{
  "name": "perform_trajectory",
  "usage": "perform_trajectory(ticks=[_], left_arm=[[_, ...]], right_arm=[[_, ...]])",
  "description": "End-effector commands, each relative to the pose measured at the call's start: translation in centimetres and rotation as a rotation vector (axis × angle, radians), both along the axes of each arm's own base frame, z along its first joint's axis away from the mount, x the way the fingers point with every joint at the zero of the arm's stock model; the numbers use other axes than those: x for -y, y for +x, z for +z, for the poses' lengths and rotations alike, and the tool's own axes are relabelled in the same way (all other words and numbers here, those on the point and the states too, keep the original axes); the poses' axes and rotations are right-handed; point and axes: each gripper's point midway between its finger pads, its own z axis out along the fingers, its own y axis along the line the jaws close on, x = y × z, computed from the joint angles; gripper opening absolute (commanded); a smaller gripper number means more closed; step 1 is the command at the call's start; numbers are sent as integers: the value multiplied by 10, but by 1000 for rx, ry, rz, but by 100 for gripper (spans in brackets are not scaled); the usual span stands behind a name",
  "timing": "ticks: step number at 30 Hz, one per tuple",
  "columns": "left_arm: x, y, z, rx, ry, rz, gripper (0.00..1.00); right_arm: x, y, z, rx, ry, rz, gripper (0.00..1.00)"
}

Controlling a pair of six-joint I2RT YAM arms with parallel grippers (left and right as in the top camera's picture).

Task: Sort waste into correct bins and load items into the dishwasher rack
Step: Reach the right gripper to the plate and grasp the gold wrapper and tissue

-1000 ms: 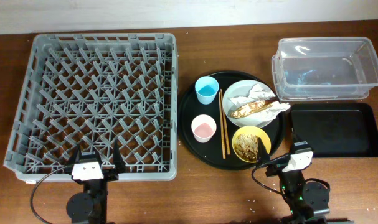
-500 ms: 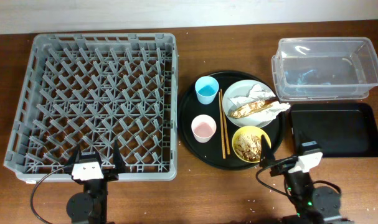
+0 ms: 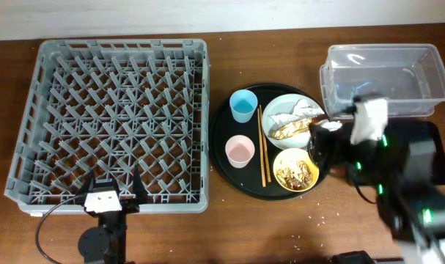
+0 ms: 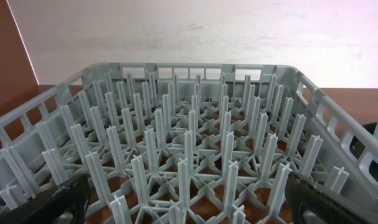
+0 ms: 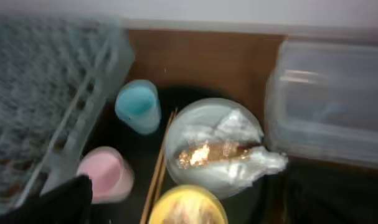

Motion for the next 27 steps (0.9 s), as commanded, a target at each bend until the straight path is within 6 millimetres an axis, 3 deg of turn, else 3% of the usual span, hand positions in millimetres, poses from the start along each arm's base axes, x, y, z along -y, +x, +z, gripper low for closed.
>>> perform_trajectory(ticks=[1, 4, 8, 11, 16, 19, 27], left_arm=[[-2, 0, -1, -2, 19, 6, 99], [-2, 0, -1, -2, 19, 6, 99], [-2, 0, -1, -2, 19, 6, 99], [-2, 0, -1, -2, 19, 6, 99], [-2, 0, -1, -2, 19, 6, 99], [-2, 0, -1, -2, 19, 6, 99], [-2, 0, -1, -2, 19, 6, 99]], right_arm=[[-29, 34, 5, -108, 88, 118, 98], [-44, 56, -21, -205, 138, 172, 98], [-49, 78, -80, -392, 183, 129, 97], [-8, 94, -130, -555, 243, -372, 96], [24, 102, -173, -608, 311, -826, 97], [32, 106, -197, -629, 298, -924, 98], [31, 121, -250, -676, 267, -937, 98]])
